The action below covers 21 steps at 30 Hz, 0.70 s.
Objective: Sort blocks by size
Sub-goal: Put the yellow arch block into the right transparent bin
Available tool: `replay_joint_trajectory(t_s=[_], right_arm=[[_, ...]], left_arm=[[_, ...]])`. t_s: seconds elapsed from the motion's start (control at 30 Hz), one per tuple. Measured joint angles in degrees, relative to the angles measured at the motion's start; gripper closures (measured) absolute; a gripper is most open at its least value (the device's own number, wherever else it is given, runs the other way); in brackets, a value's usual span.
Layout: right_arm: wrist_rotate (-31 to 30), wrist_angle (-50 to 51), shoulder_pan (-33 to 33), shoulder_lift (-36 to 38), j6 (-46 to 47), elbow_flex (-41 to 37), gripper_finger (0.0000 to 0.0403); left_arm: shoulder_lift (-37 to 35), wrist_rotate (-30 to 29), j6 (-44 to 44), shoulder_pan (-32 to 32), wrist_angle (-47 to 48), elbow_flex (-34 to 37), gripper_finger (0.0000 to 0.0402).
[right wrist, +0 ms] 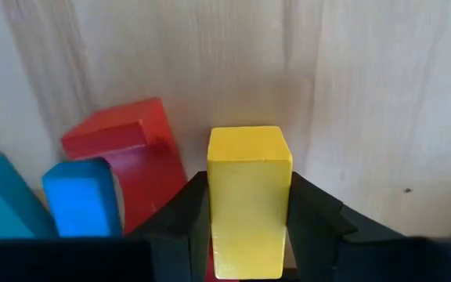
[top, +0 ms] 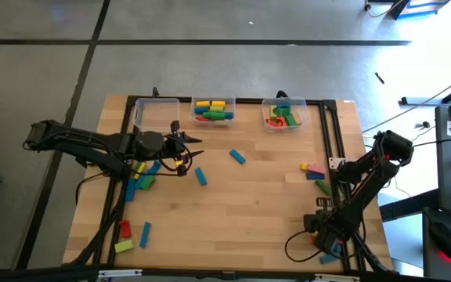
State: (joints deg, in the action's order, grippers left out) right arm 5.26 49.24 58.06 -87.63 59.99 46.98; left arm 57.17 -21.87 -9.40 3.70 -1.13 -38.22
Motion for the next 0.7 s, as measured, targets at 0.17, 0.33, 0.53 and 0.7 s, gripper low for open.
replay_joint_trajectory(t_s=[0.17, 0.33, 0.53, 0.7], right_arm=[[-1.6, 2.7, -3.0, 0.7, 1.8, 2.4, 0.0276], [-7.1, 9.0, -8.7, 2.4, 4.3, 5.8, 0.0276], [-15.3, 12.3, -17.9, 5.1, 4.3, 7.9, 0.0276], [-18.0, 13.6, -26.4, 5.6, 0.7, 7.9, 0.0276]], left_arm=[[0.0, 0.0, -0.1, 0.0, -1.4, 0.0, 0.0243], [0.0, 0.0, 0.3, 0.0, -1.5, 0.0, 0.0243], [0.0, 0.0, 0.8, 0.0, -1.4, 0.0, 0.0243], [0.0, 0.0, -0.3, 0.0, -1.5, 0.0, 0.0243]])
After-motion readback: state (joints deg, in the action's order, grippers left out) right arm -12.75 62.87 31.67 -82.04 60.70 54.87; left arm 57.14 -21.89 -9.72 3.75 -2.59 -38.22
